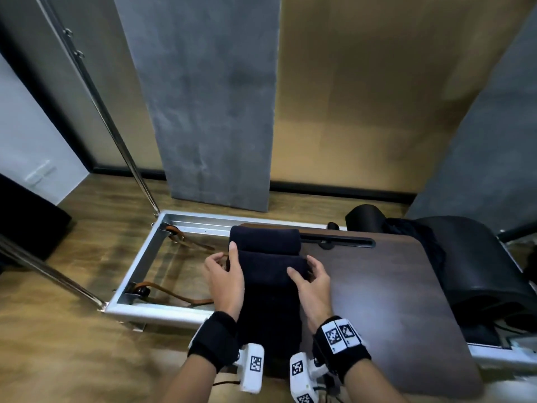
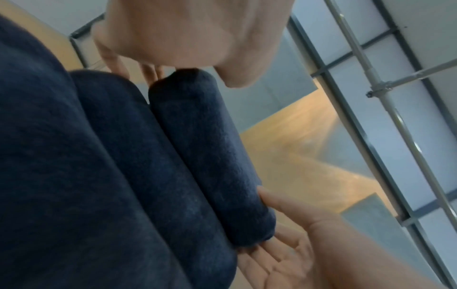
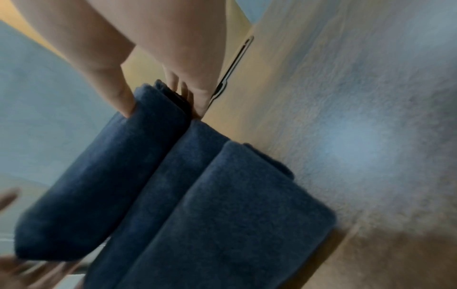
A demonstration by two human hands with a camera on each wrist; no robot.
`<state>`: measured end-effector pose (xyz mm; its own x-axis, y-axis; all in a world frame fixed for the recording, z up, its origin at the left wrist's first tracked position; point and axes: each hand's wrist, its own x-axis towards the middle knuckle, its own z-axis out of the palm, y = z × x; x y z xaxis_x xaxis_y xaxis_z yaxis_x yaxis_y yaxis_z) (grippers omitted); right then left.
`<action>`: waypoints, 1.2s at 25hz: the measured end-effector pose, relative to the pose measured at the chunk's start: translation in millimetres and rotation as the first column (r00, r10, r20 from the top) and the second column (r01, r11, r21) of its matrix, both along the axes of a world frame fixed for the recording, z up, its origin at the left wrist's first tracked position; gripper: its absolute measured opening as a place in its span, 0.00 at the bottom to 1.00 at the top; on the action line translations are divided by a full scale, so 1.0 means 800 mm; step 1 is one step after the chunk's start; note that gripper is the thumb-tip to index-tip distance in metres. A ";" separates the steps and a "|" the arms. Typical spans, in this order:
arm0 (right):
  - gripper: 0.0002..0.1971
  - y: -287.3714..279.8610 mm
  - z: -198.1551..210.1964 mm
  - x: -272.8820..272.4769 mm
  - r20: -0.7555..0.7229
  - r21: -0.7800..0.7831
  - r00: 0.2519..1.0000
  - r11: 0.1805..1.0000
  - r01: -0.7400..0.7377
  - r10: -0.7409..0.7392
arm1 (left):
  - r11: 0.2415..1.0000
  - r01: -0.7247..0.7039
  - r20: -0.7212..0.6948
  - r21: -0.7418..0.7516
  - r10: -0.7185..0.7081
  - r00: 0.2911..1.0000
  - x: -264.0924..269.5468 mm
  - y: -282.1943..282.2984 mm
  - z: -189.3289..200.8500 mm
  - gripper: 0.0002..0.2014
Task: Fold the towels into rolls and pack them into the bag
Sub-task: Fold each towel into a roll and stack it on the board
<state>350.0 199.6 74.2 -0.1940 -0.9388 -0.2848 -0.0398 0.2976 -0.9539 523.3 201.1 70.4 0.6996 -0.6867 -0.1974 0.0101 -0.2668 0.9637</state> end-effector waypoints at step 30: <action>0.12 0.119 0.039 -0.361 -0.012 0.153 1.000 0.988 0.009 -0.008 | 0.436 0.900 0.392 0.023 -0.832 0.393 -0.365 0.099 0.021 0.08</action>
